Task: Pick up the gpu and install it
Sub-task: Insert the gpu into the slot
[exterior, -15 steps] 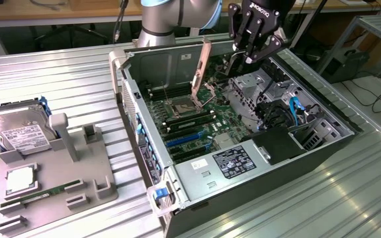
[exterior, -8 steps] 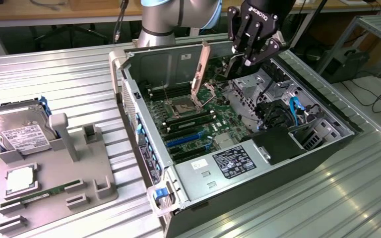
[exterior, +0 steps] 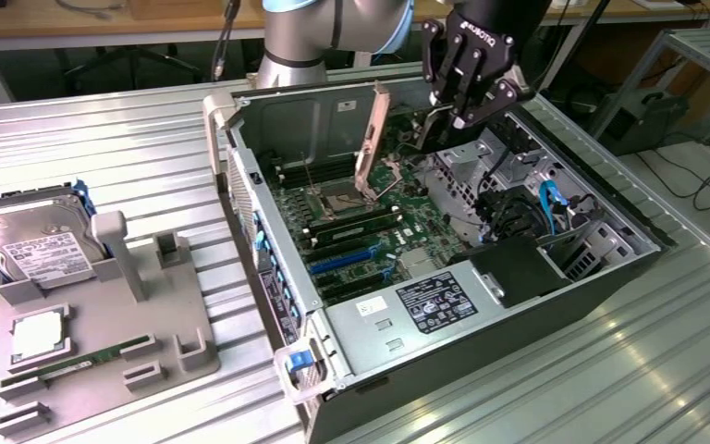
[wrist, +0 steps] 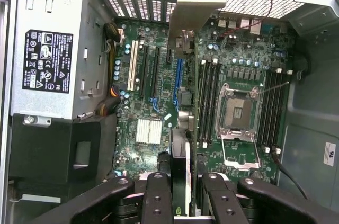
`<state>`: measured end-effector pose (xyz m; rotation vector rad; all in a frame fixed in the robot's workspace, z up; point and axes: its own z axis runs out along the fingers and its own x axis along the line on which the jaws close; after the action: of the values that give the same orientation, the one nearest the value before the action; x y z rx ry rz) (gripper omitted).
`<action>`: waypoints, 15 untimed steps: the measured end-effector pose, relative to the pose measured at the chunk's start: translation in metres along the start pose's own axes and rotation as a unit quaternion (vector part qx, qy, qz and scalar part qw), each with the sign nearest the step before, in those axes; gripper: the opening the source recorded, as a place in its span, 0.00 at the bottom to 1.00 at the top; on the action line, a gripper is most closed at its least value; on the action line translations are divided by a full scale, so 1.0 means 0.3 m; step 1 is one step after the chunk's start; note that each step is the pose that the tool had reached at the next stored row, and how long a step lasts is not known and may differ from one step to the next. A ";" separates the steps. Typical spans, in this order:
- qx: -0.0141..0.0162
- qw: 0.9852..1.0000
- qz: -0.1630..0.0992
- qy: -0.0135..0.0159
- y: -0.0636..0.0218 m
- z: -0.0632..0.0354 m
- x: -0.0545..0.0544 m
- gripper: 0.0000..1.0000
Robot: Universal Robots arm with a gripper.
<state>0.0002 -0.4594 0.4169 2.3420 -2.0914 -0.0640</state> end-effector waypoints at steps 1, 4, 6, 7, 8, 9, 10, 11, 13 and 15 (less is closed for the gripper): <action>0.000 1.000 0.000 0.000 0.000 0.005 0.000 0.27; 0.000 1.000 0.000 0.000 -0.001 0.021 0.001 0.27; 0.000 1.000 0.000 0.000 -0.001 0.031 0.001 0.27; 0.000 1.000 0.000 0.000 -0.001 0.037 0.001 0.27; 0.000 1.000 0.000 0.000 -0.001 0.042 0.001 0.27; 0.000 1.000 0.000 0.000 -0.001 0.048 0.001 0.27; 0.000 1.000 0.000 0.000 -0.001 0.052 0.001 0.27; 0.000 1.000 0.000 0.000 -0.002 0.058 0.002 0.27; 0.000 1.000 0.000 0.000 -0.002 0.073 0.002 0.27; 0.000 1.000 0.000 0.000 -0.002 0.087 0.002 0.27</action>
<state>0.0002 -0.4594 0.3907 2.3417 -2.0913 -0.0646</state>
